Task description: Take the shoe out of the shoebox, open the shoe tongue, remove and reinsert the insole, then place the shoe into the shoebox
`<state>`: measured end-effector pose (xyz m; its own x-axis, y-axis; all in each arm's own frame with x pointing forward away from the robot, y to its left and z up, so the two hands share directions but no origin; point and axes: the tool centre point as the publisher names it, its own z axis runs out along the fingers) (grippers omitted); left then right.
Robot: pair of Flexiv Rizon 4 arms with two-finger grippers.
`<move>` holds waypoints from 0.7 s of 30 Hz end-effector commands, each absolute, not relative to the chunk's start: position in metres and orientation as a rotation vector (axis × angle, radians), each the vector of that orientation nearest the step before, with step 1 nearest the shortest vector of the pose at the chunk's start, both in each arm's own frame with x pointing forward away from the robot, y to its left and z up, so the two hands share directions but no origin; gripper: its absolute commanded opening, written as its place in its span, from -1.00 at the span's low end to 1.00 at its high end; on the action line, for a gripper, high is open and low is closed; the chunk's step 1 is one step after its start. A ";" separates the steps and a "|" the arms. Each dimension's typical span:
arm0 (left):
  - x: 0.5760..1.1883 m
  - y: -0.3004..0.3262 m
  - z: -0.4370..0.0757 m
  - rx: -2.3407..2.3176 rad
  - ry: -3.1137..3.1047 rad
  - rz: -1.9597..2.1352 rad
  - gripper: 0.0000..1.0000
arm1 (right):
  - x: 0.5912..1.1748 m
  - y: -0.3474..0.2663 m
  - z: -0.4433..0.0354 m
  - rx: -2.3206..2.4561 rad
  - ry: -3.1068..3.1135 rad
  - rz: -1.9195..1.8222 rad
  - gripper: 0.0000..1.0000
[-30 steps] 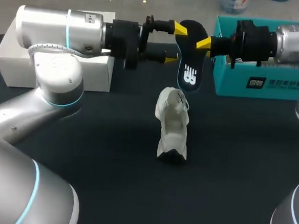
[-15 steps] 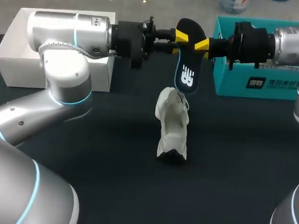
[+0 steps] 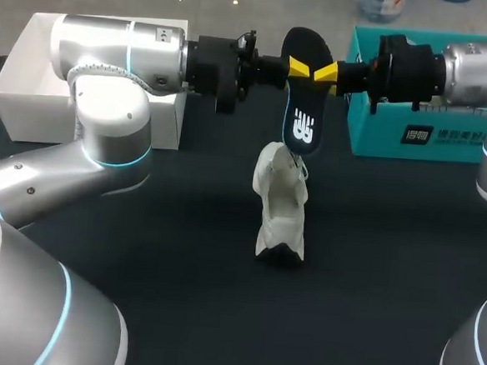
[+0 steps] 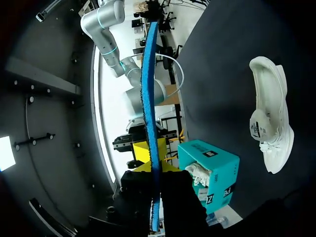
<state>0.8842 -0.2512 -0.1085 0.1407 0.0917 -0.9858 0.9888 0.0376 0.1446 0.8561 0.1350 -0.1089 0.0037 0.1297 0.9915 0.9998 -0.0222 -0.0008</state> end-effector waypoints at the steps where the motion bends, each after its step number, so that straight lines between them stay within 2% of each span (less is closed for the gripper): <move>1: 0.884 -0.249 -0.111 1.309 1.196 -1.027 -1.00 | 0.857 0.138 -0.110 -1.325 -1.289 -1.161 -1.00; 2: 0.884 -0.248 -0.112 1.309 1.199 -1.028 -1.00 | 0.857 0.138 -0.110 -1.325 -1.288 -1.162 -0.68; 3: 0.884 -0.247 -0.112 1.308 1.207 -1.030 -1.00 | 0.857 0.138 -0.110 -1.327 -1.284 -1.166 0.23; 4: 0.884 -0.246 -0.113 1.309 1.216 -1.033 -1.00 | 0.857 0.138 -0.110 -1.333 -1.281 -1.175 1.00; 21: 0.864 -0.222 -0.121 1.206 1.377 -1.108 -1.00 | 0.836 0.076 -0.124 -1.515 -1.360 -1.167 1.00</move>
